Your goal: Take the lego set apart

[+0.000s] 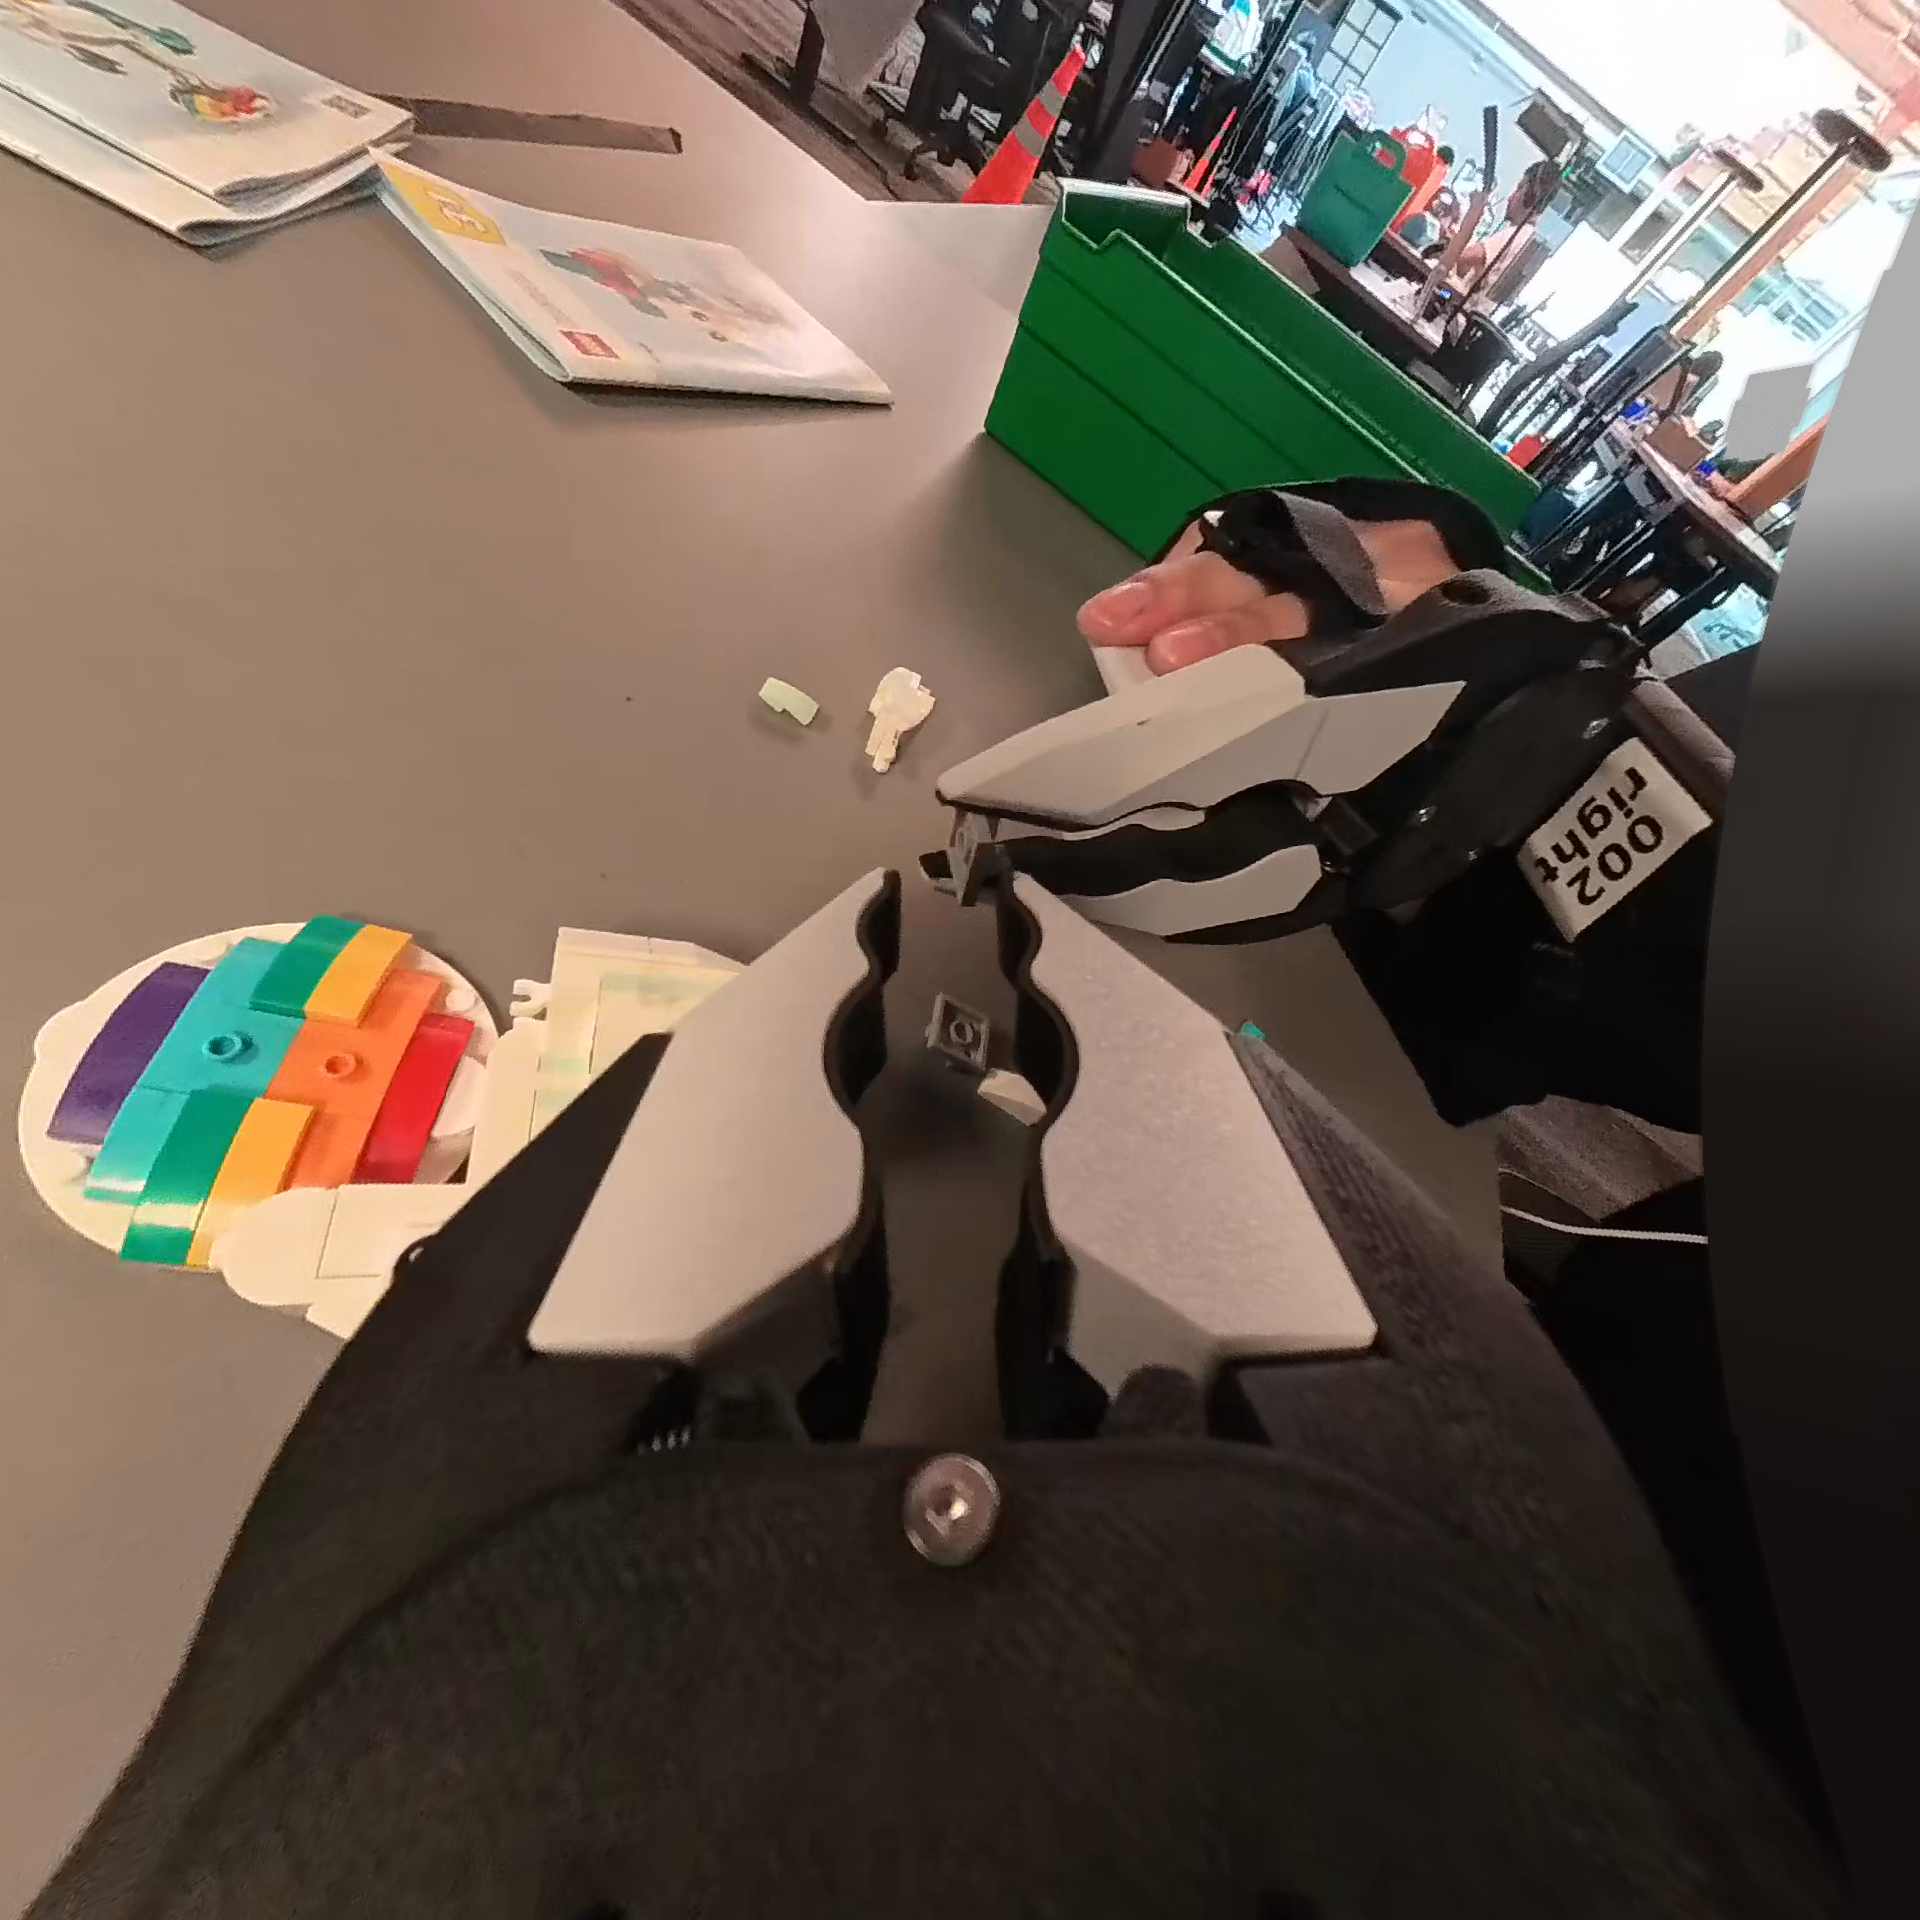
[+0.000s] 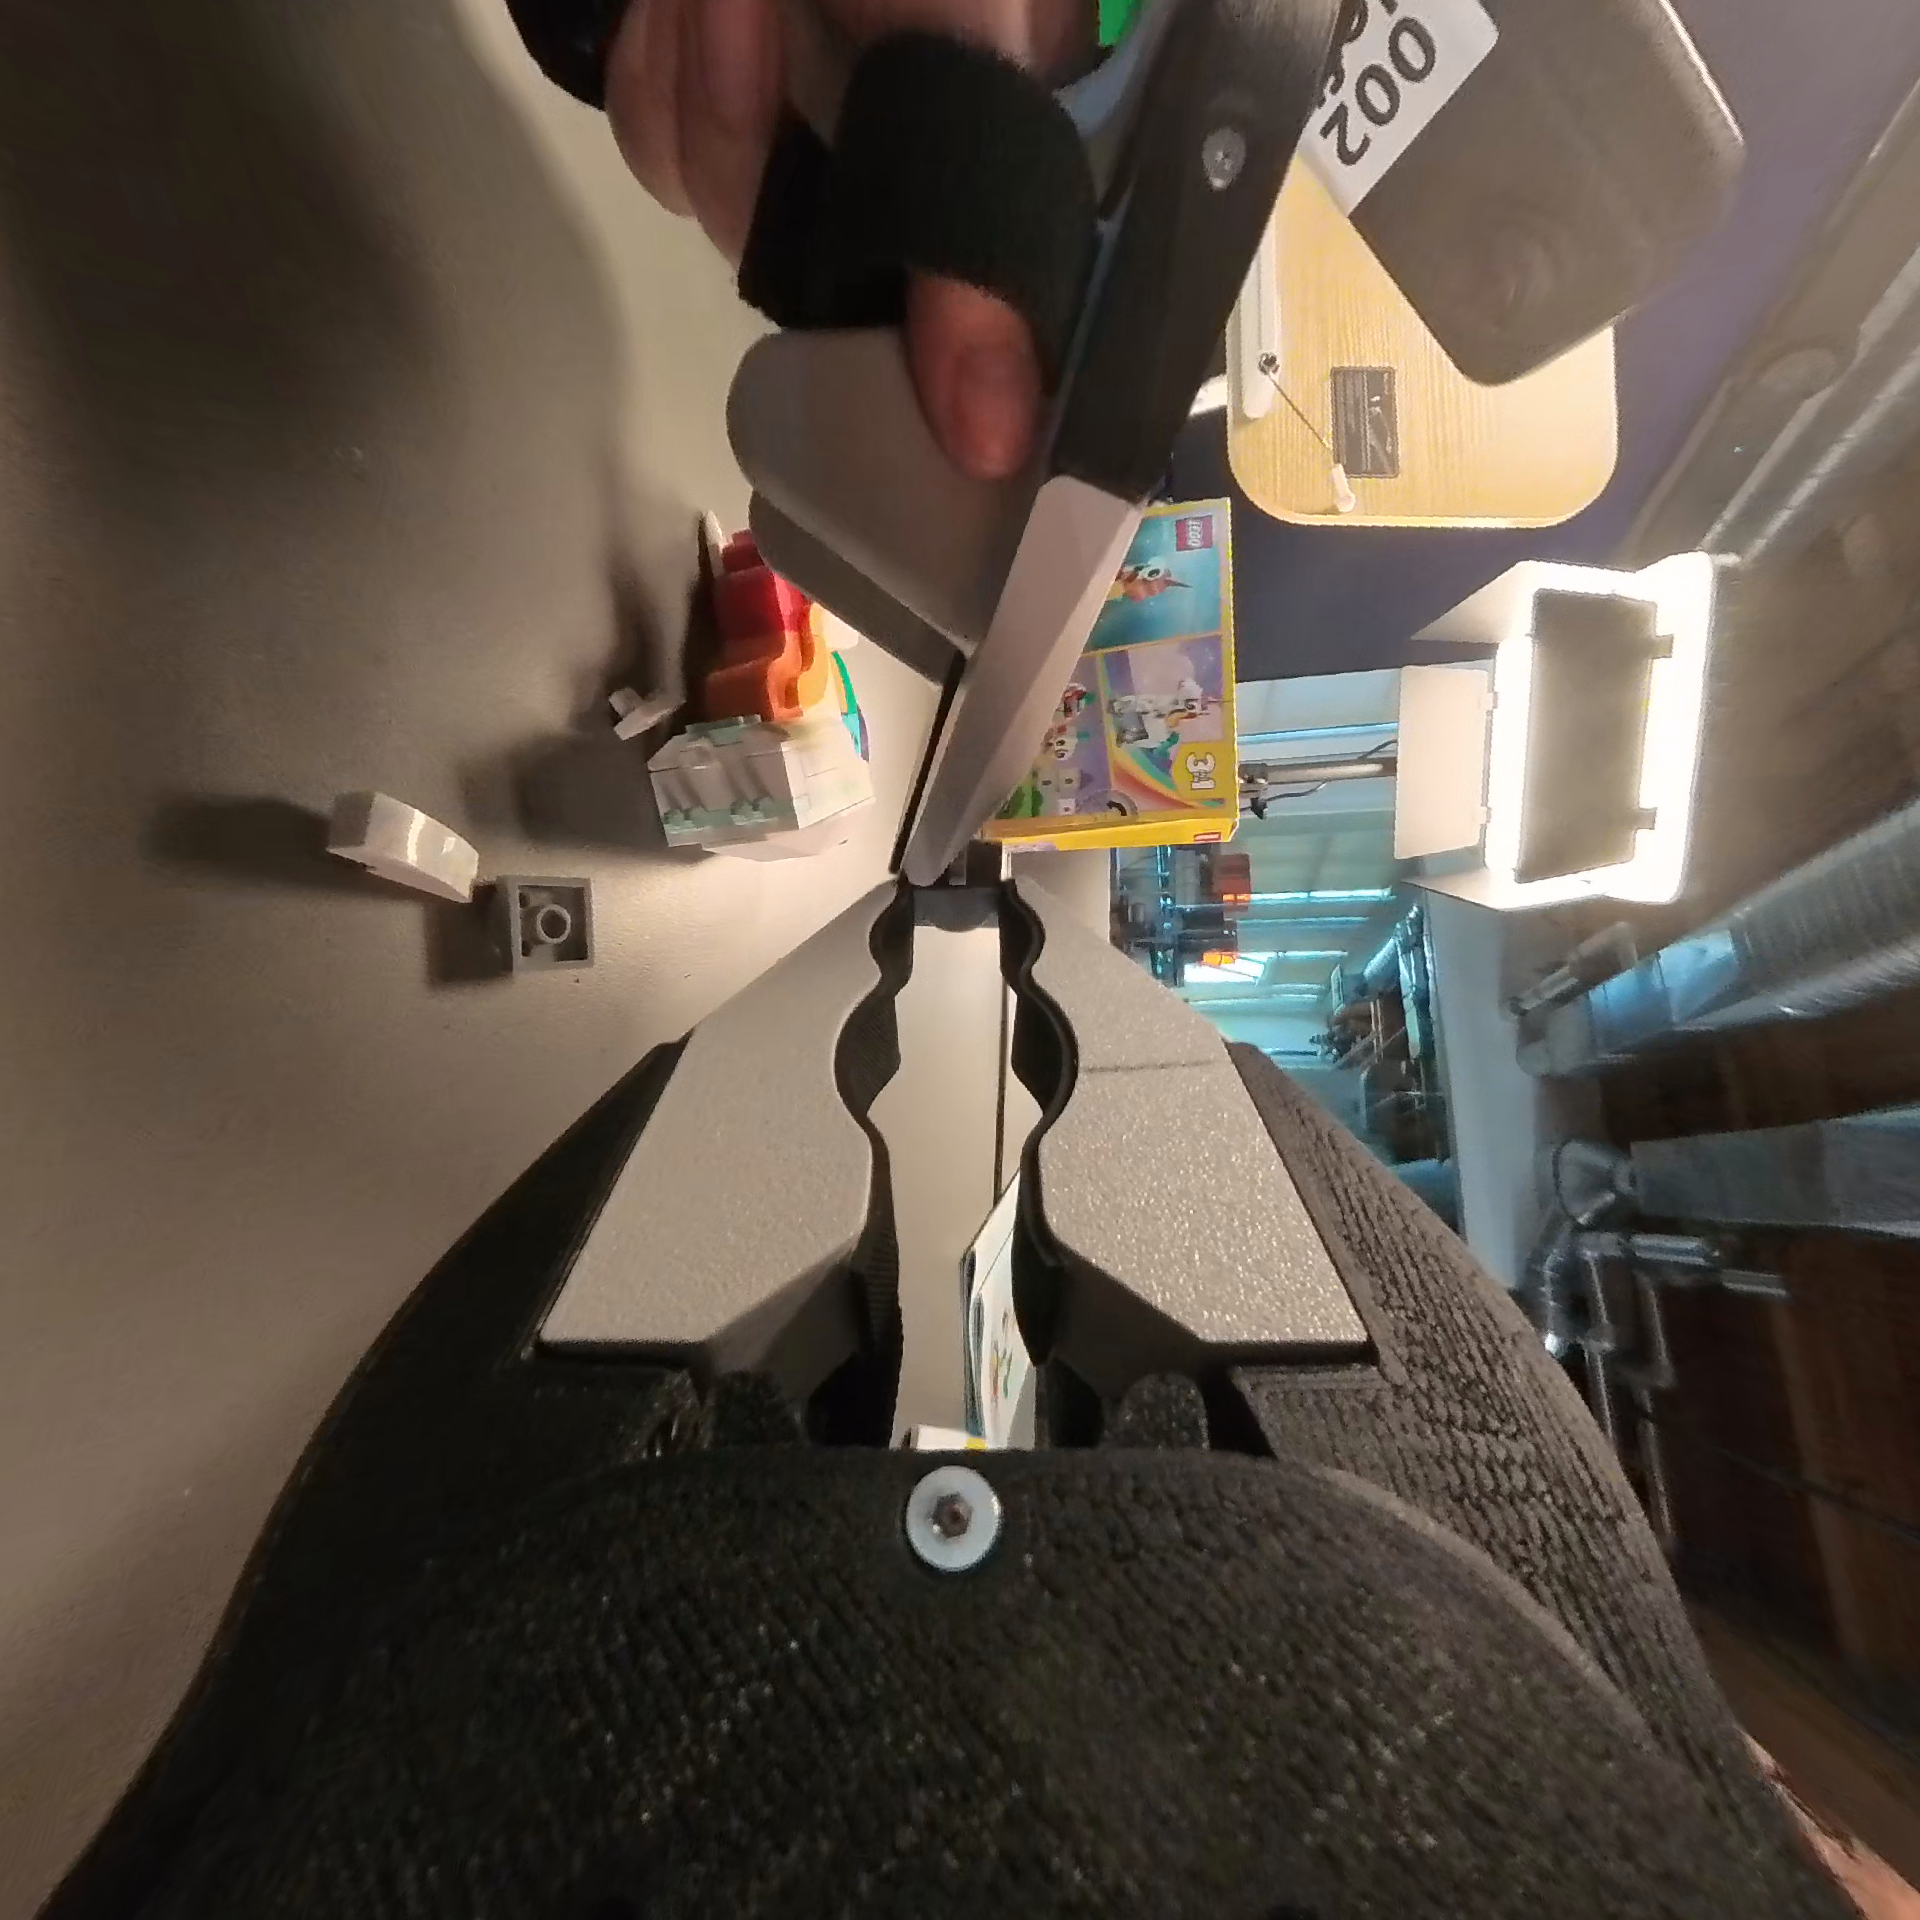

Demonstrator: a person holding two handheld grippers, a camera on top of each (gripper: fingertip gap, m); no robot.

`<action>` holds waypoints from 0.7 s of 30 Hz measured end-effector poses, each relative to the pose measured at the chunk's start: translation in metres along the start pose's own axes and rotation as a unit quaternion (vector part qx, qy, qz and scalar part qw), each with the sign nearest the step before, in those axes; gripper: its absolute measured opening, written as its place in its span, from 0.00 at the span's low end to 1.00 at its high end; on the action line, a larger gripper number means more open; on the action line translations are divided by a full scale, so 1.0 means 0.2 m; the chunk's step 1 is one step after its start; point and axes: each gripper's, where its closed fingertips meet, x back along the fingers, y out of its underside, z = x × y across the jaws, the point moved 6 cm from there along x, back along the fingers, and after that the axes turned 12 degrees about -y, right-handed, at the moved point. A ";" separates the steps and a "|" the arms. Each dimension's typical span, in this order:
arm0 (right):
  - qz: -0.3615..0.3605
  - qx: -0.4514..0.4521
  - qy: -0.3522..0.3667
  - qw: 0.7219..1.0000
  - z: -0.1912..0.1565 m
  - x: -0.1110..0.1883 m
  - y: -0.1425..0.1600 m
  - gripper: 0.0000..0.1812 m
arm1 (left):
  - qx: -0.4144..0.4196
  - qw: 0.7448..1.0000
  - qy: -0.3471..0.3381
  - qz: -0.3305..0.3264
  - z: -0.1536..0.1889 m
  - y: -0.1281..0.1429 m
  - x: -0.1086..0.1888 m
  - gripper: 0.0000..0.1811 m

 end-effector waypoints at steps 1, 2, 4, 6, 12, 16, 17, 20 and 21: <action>-0.001 -0.001 0.001 1.000 0.00 0.00 0.00 0.08 | 0.001 1.000 0.000 0.002 0.00 0.00 0.00 0.10; 0.000 -0.003 0.001 1.000 0.00 0.00 0.00 0.08 | 0.004 1.000 -0.002 0.003 0.00 0.00 0.00 0.11; 0.001 -0.006 0.005 1.000 0.01 0.00 0.00 0.08 | 0.012 1.000 -0.001 0.006 -0.01 0.00 0.00 0.12; 0.004 -0.011 0.005 1.000 0.01 0.00 0.00 0.08 | 0.017 1.000 0.002 0.007 -0.01 0.00 0.00 0.13; 0.008 -0.018 0.000 1.000 0.01 0.00 0.00 0.08 | 0.005 1.000 0.007 0.009 -0.02 -0.01 0.00 0.17; 0.004 -0.013 -0.016 1.000 -0.02 -0.02 0.00 0.08 | 0.009 0.999 0.027 0.025 -0.01 -0.03 0.02 0.21; 0.003 -0.014 -0.018 1.000 -0.02 -0.02 0.00 0.08 | 0.008 0.999 0.027 0.018 -0.01 -0.03 0.02 0.20; 0.007 -0.019 -0.018 1.000 -0.02 -0.02 0.00 0.08 | 0.002 1.000 0.022 0.005 -0.02 -0.01 0.02 0.17; 0.011 -0.021 -0.017 1.000 -0.02 -0.02 0.00 0.08 | 0.001 1.000 0.020 0.000 -0.02 0.00 0.01 0.15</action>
